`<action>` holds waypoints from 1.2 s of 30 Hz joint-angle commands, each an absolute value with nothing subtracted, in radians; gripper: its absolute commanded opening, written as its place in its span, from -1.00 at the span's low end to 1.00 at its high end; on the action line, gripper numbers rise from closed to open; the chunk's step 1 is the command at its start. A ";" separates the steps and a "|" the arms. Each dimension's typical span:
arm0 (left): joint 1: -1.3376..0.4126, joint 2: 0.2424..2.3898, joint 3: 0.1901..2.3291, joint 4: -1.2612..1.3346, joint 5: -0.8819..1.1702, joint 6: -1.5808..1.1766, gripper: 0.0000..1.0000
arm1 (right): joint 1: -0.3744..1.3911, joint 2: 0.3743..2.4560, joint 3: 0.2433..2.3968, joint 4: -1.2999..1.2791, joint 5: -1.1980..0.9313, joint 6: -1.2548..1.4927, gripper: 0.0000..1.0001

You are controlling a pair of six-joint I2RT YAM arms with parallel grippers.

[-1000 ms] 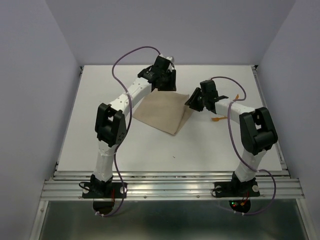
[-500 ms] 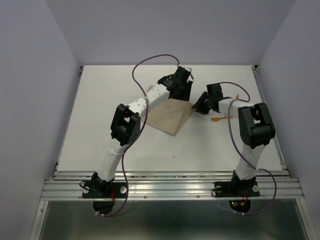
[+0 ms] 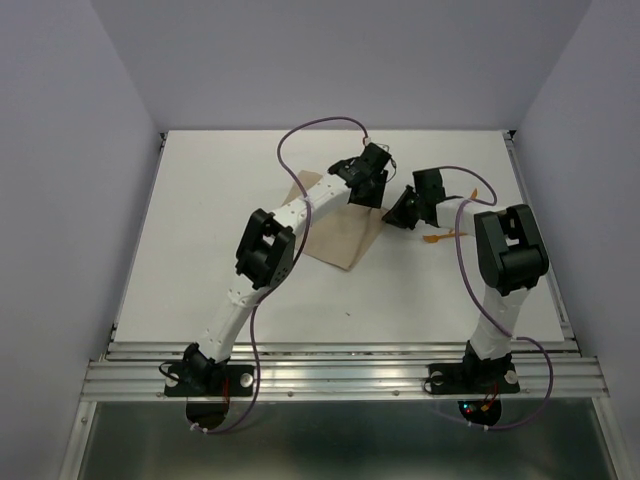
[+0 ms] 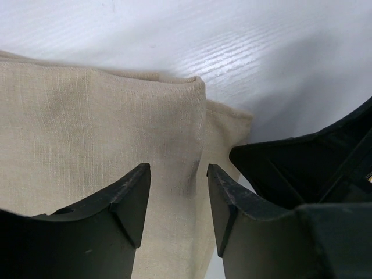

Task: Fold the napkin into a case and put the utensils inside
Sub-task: Smooth out the lower triangle-folded napkin at the center of the board.

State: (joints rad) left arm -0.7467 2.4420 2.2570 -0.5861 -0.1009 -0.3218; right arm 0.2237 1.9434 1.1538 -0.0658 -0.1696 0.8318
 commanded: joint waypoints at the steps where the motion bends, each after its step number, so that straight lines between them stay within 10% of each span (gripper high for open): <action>1: -0.764 2.444 2.339 -0.574 -0.147 -0.301 0.08 | 0.230 1.970 1.132 -0.066 -0.161 0.828 -0.64; 16: -0.795 2.505 2.367 -0.580 -0.182 -0.278 -0.03 | 0.230 1.973 1.131 -0.066 -0.167 0.825 -0.68; 27: -0.798 2.510 2.365 -0.583 -0.219 -0.275 -1.00 | 0.230 1.974 1.134 -0.066 -0.166 0.818 -0.70; 32: -0.799 2.508 2.361 -0.589 -0.228 -0.281 -0.92 | 0.230 1.974 1.140 -0.067 -0.166 0.811 -0.71; 36: -0.805 2.488 2.321 -0.568 -0.264 -0.282 -0.22 | 0.230 1.973 1.140 -0.066 -0.166 0.811 -0.71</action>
